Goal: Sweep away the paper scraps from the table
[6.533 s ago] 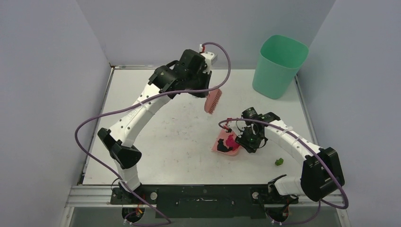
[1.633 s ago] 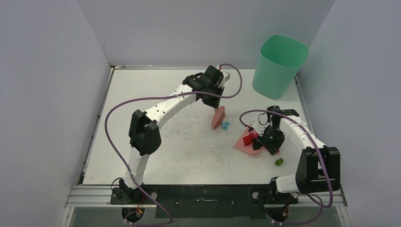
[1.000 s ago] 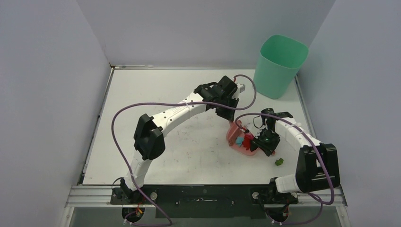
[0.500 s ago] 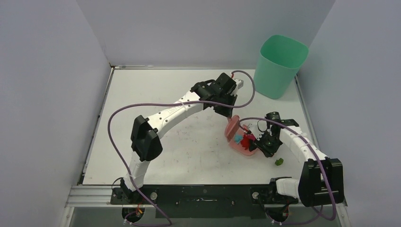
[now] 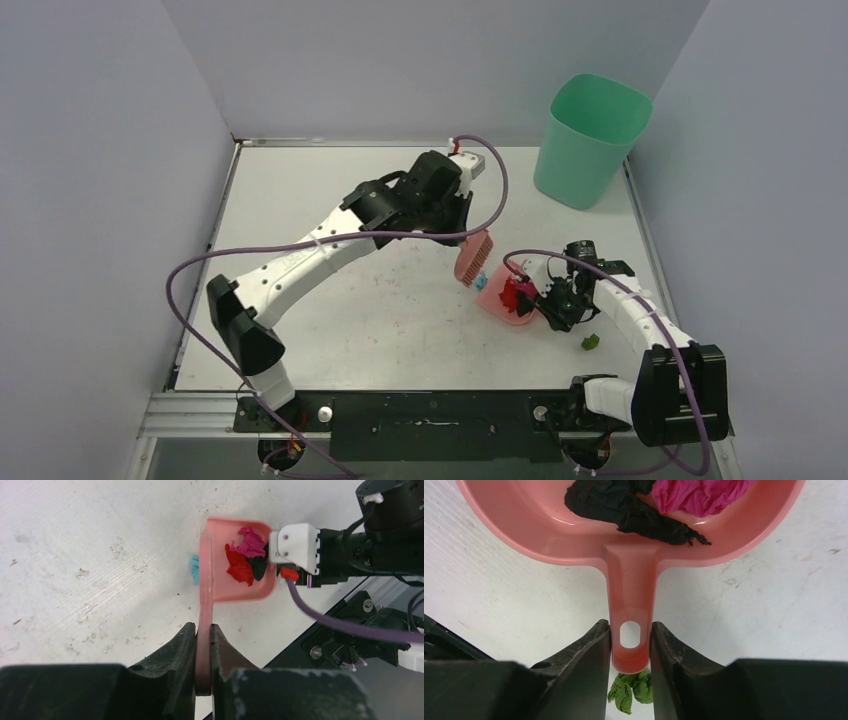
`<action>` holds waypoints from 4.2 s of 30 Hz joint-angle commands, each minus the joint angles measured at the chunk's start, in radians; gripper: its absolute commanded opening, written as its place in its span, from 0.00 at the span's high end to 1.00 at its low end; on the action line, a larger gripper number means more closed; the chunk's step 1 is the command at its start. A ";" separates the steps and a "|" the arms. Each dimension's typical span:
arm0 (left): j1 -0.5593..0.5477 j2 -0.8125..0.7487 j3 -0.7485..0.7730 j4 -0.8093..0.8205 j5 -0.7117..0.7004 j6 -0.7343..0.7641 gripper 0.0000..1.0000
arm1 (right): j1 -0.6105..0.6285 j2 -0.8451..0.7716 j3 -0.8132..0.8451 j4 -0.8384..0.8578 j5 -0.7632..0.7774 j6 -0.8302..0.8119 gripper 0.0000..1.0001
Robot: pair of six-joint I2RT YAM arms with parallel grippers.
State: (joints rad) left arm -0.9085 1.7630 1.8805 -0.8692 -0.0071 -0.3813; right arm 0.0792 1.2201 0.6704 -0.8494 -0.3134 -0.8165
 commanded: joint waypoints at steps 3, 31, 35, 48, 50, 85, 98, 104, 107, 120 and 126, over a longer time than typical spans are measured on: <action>0.010 -0.289 -0.191 0.025 -0.190 0.023 0.99 | -0.010 -0.037 0.011 0.084 -0.086 -0.011 0.95; 0.121 0.247 0.058 0.048 0.086 0.013 1.00 | 0.043 0.103 0.139 -0.199 0.270 0.010 0.93; 0.103 0.255 0.052 0.122 0.179 -0.052 1.00 | 0.094 0.143 0.136 -0.174 0.278 0.054 0.93; 0.084 0.192 0.082 0.181 0.270 -0.133 1.00 | 0.127 0.159 0.085 -0.056 0.192 0.081 0.94; 0.080 0.165 0.088 0.156 0.237 -0.122 1.00 | 0.107 0.130 0.069 -0.036 0.172 0.061 0.94; 0.214 -0.655 -0.898 0.294 -0.171 0.203 1.00 | 0.045 0.185 0.758 -0.329 0.080 0.184 0.95; 0.246 -0.727 -0.997 0.347 -0.186 0.229 1.00 | -0.106 0.424 1.201 -0.290 0.111 0.317 0.95; 0.264 -0.686 -0.977 0.330 -0.125 0.228 1.00 | -0.228 0.505 1.331 -0.221 0.164 0.453 0.95; 0.267 -0.673 -0.977 0.326 -0.124 0.229 1.00 | -0.290 0.542 1.398 -0.219 0.168 0.474 0.95; 0.273 -0.652 -0.971 0.312 -0.097 0.228 1.00 | -0.302 0.711 1.638 -0.166 0.649 0.343 0.95; 0.273 -0.659 -0.968 0.310 -0.095 0.228 1.00 | -0.254 0.784 1.709 -0.134 0.854 0.251 0.95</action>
State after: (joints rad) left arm -0.6403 1.0981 0.8890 -0.5415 -0.1223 -0.1623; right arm -0.2169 1.9785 2.3253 -1.0554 0.3046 -0.4816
